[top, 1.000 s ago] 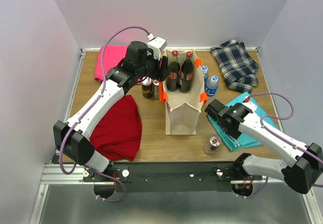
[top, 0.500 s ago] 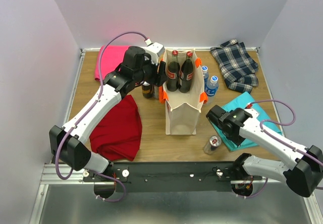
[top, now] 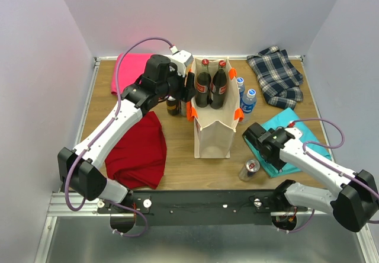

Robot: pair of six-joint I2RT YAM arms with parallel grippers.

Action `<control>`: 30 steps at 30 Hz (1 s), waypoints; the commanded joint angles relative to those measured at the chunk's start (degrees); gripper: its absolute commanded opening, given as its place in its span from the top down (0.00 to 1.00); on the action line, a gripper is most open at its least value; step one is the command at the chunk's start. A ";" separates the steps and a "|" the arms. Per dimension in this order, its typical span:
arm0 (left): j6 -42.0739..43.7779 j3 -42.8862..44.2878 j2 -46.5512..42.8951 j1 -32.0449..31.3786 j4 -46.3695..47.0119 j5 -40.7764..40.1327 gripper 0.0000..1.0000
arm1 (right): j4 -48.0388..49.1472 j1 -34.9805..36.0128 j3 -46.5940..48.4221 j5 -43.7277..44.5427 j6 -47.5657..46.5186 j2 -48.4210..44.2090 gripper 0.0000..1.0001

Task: Place the beverage into the canvas bag
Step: Pick up the drink from the center of the board.

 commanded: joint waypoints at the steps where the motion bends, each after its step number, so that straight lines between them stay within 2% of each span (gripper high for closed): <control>1: -0.21 -0.35 -2.19 0.31 1.02 -0.11 0.32 | 5.33 -2.15 -1.64 2.44 -2.89 0.21 0.14; 17: 1.02 -0.61 -2.72 0.22 0.31 -0.99 0.32 | 12.10 -5.66 -2.78 -0.19 -8.87 2.15 0.15; 30: 1.55 -0.87 -3.16 0.31 -0.04 -1.61 0.32 | 14.30 -7.07 -2.79 -3.27 -12.30 4.78 0.22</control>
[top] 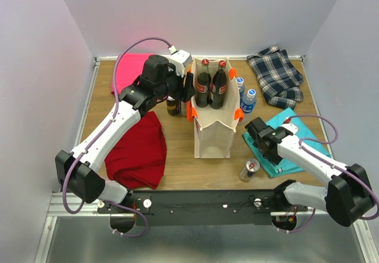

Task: Place the beverage into the canvas bag
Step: Pick up the drink from the center of the board.

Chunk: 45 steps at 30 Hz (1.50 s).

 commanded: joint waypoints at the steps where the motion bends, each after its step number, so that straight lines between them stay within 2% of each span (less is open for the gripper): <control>1: 1.16 -0.35 -1.69 0.31 -0.06 -1.37 0.32 | 2.19 -0.65 -0.66 -1.65 -1.98 0.80 0.23; 2: 1.24 -0.26 -1.69 0.31 -0.15 -1.46 0.32 | 2.71 -0.56 -0.75 -1.91 -2.42 0.89 0.25; 5: 1.16 -0.35 -1.78 0.22 -0.32 -1.46 0.32 | 2.81 -0.56 -0.93 -2.62 -2.78 1.07 0.50; 6: 1.16 -0.35 -1.78 0.22 -0.32 -1.46 0.32 | 2.81 -0.56 -1.02 -2.88 -2.87 0.89 0.62; 8: 1.24 -0.44 -1.87 0.22 -0.32 -1.54 0.32 | 2.46 -0.56 -0.93 -3.06 -2.96 0.37 0.75; 9: 1.24 -0.44 -1.96 0.22 -0.32 -1.55 0.32 | 2.19 -0.56 -1.28 -3.06 -2.69 0.10 0.85; 12: 1.33 -0.53 -1.96 0.22 -0.32 -1.55 0.32 | 1.32 -0.56 -1.02 -2.97 -2.52 -0.69 0.99; 19: 1.33 -0.70 -1.87 0.22 -0.06 -1.46 0.32 | -2.54 -0.56 4.25 -2.53 -3.04 -2.09 0.99; 27: 1.33 -0.88 -1.61 0.22 0.20 -1.37 0.32 | -5.28 -0.56 15.14 -1.92 -5.24 -5.26 0.99; 34: 1.24 -1.14 -1.69 0.22 0.29 -1.37 0.32 | -8.17 -0.56 21.30 -0.07 -5.50 -2.98 0.99; 45: 1.42 -1.49 -2.04 0.22 0.29 -1.63 0.32 | -11.43 -0.56 25.96 2.47 -4.71 -0.60 0.99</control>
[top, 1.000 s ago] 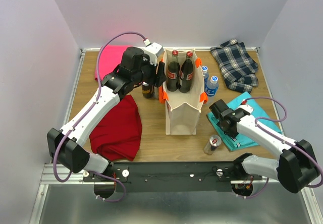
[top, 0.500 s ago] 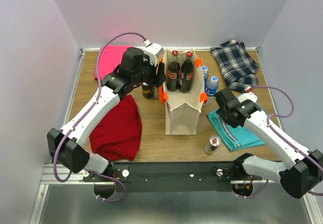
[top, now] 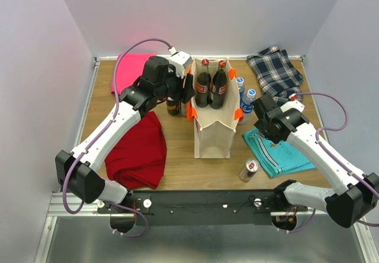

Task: Place the beverage into the canvas bag
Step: Pick up the drink from the center of the board.

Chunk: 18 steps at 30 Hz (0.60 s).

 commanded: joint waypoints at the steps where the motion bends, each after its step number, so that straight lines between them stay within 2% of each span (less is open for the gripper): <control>1: 0.61 -0.62 -1.78 0.22 0.29 -0.85 0.32 | -1.51 -0.21 3.93 5.78 1.08 0.56 0.99; 18: 0.70 -0.79 -2.31 0.31 0.38 -1.02 0.32 | -1.77 -0.21 9.56 10.79 0.73 3.37 0.99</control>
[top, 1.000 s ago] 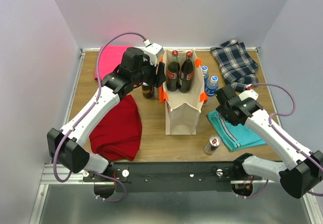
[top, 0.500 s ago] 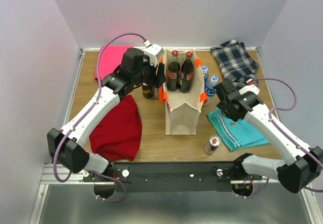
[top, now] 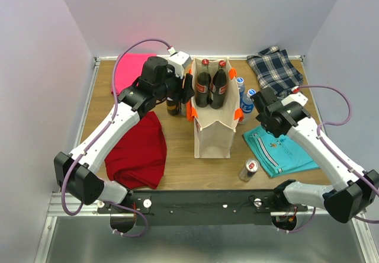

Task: Place the beverage into the canvas bag
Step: Pick up the drink from the center of the board.

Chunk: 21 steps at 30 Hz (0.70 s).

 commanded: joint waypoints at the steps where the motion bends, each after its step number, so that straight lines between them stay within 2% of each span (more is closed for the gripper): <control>1: 0.61 -0.38 -1.65 0.22 0.38 -1.02 0.32 | 2.03 -0.30 2.89 6.81 0.90 0.86 0.99; 6: 0.70 -0.12 -1.65 0.22 0.20 -1.20 0.32 | 5.63 -1.17 3.16 7.34 0.20 1.47 0.99; 21: 0.70 -0.11 -1.57 0.22 0.29 -1.64 0.32 | 21.19 -13.47 1.84 -3.46 -10.96 6.04 0.99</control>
